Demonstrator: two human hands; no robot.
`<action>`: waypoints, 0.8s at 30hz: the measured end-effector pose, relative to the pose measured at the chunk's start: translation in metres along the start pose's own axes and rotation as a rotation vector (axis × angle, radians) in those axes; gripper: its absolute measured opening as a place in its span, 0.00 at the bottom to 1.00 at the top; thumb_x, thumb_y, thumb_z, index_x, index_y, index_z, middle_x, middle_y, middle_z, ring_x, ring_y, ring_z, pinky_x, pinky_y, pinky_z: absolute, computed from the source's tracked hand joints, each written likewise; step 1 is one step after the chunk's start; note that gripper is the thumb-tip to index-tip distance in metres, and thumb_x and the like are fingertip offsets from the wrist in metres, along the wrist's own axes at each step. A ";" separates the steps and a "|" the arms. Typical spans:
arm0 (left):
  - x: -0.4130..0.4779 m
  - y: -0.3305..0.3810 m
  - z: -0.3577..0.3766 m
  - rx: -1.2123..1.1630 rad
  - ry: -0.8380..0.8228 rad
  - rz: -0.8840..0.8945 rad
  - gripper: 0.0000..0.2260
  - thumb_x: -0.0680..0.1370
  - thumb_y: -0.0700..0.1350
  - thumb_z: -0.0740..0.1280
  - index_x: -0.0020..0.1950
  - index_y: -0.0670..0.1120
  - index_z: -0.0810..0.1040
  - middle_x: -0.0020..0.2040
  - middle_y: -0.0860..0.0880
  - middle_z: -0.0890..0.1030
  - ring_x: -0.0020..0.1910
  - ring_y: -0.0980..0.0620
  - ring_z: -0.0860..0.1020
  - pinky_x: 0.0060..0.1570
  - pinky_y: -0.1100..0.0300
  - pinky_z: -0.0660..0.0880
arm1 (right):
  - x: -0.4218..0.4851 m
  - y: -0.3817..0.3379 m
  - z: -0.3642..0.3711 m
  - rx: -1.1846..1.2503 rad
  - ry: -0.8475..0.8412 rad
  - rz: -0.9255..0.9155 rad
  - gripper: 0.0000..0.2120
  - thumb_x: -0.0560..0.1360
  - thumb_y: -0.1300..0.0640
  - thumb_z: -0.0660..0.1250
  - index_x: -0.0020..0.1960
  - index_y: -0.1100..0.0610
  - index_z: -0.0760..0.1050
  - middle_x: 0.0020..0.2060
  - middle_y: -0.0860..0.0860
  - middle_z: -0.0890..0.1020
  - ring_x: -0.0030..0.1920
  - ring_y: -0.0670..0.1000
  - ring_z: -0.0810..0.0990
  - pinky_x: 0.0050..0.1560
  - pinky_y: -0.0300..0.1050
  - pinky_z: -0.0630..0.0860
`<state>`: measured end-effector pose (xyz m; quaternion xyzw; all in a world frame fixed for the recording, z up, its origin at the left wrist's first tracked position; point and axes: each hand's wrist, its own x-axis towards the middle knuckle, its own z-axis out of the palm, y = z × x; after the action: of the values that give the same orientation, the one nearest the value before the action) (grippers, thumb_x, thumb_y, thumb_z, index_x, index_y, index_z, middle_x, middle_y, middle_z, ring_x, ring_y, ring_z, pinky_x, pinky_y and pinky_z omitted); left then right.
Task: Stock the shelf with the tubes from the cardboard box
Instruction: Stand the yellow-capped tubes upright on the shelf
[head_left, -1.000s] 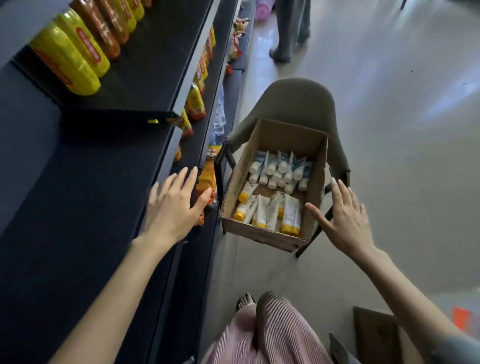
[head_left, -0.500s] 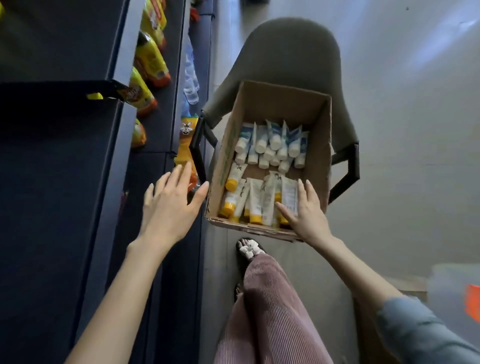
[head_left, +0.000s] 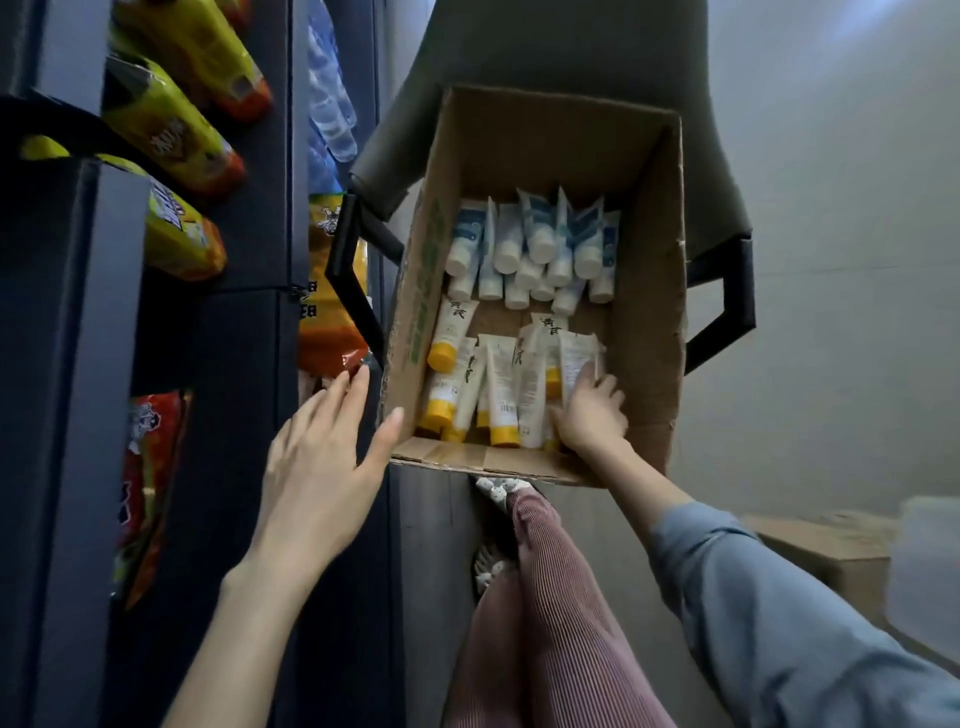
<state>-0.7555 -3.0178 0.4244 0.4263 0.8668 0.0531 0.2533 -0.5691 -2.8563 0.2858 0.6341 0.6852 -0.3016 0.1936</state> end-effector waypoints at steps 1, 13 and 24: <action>0.002 0.001 0.001 -0.012 0.002 0.004 0.34 0.75 0.67 0.43 0.78 0.54 0.53 0.77 0.53 0.58 0.76 0.54 0.55 0.72 0.49 0.55 | 0.002 0.000 0.001 -0.017 0.022 0.001 0.35 0.78 0.50 0.63 0.76 0.60 0.49 0.67 0.63 0.61 0.66 0.64 0.64 0.59 0.56 0.70; 0.014 0.023 0.008 -0.226 -0.022 0.050 0.27 0.78 0.61 0.51 0.76 0.55 0.59 0.75 0.57 0.62 0.73 0.58 0.58 0.68 0.55 0.58 | 0.024 0.001 -0.019 0.962 -0.114 0.223 0.18 0.78 0.59 0.63 0.66 0.64 0.71 0.53 0.58 0.79 0.45 0.54 0.80 0.41 0.48 0.78; 0.031 0.051 0.011 -0.722 -0.195 -0.022 0.23 0.75 0.58 0.64 0.69 0.52 0.73 0.66 0.58 0.74 0.65 0.64 0.69 0.66 0.65 0.63 | -0.075 -0.014 -0.031 1.724 -0.860 -0.253 0.24 0.74 0.57 0.65 0.69 0.59 0.68 0.61 0.58 0.78 0.56 0.53 0.80 0.56 0.53 0.78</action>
<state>-0.7300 -2.9628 0.4185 0.3031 0.7687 0.3116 0.4692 -0.5697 -2.8919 0.3598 0.3154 0.1628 -0.9247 -0.1374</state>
